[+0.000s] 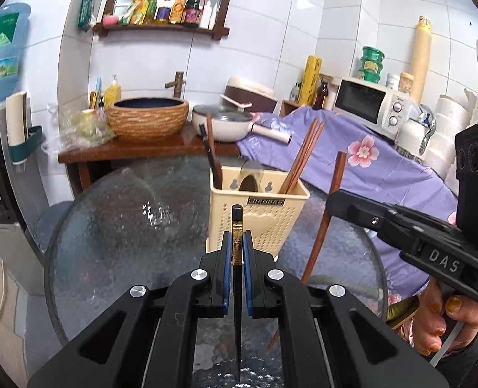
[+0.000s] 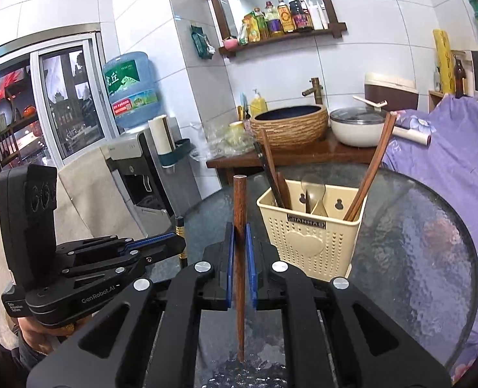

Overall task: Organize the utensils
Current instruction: 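Lift both chopsticks upright and carry them over the cream caddy, then lower both chopsticks into the caddy and open both tools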

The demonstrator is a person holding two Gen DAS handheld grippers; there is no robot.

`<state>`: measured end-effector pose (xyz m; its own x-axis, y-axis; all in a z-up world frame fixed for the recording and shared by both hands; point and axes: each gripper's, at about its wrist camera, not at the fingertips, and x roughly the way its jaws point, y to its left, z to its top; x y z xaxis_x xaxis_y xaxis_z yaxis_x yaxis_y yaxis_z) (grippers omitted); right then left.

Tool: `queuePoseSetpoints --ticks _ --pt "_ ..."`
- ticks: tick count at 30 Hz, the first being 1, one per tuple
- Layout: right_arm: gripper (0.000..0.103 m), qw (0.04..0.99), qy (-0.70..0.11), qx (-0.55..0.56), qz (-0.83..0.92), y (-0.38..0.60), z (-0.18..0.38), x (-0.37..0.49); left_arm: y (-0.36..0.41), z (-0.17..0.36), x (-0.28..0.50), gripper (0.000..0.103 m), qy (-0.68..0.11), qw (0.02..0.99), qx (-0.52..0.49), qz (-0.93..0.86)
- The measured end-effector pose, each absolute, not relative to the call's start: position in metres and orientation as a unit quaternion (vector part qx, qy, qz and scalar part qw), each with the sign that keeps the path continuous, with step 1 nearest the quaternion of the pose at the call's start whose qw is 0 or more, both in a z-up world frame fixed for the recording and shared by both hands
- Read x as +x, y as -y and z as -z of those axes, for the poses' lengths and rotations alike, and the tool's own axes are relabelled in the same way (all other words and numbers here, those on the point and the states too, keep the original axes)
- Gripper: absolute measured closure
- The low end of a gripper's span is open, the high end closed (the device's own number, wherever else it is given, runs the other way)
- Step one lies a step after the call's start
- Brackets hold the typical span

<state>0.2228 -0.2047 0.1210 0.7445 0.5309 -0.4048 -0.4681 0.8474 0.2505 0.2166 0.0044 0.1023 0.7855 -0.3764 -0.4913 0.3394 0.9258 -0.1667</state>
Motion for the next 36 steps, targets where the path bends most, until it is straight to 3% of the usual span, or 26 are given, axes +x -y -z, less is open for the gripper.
queuePoseSetpoints --ticks 19,36 --pt "0.095 0.951 -0.189 0.057 -0.237 0.220 -0.160 0.236 0.010 -0.142 0.223 0.097 -0.228 0.950 -0.032 0.213" --pt "0.095 0.981 -0.101 0.055 -0.155 0.244 -0.258 0.291 0.027 -0.262 0.279 0.097 -0.123 0.978 -0.036 0.164"
